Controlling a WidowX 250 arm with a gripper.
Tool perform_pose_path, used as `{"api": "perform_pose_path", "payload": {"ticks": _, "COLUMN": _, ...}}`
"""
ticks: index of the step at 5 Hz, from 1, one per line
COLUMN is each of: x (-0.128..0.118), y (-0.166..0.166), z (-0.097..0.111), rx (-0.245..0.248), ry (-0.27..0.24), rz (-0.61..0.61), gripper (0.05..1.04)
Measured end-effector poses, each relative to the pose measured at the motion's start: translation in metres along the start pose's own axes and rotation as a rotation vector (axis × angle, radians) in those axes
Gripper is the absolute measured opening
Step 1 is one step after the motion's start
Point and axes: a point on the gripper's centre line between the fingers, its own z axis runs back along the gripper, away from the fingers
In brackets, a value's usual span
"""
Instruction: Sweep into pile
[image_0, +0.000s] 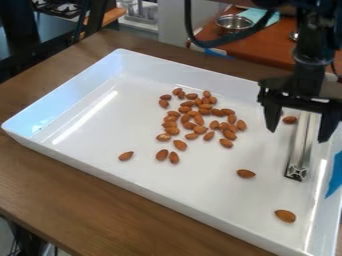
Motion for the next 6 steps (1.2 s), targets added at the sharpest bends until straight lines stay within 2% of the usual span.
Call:
{"api": "perform_pose_path", "payload": {"ticks": 2, "x": -0.008, "y": -0.004, "z": -0.022, "rx": 0.050, "ry": 0.026, "rz": -0.001, "gripper": 0.972}}
{"api": "perform_pose_path", "payload": {"ticks": 3, "x": -0.006, "y": -0.004, "z": -0.024, "rx": 0.049, "ry": 0.012, "rz": 0.002, "gripper": 0.829}}
{"api": "perform_pose_path", "payload": {"ticks": 4, "x": -0.005, "y": -0.004, "z": -0.024, "rx": 0.042, "ry": 0.006, "rz": -0.007, "gripper": 0.525}}
{"api": "perform_pose_path", "payload": {"ticks": 5, "x": -0.001, "y": 0.004, "z": -0.023, "rx": 0.037, "ry": 0.007, "rz": 0.004, "gripper": 0.381}}
{"api": "perform_pose_path", "payload": {"ticks": 6, "x": -0.001, "y": 0.016, "z": -0.023, "rx": 0.035, "ry": 0.009, "rz": 0.014, "gripper": 0.381}}
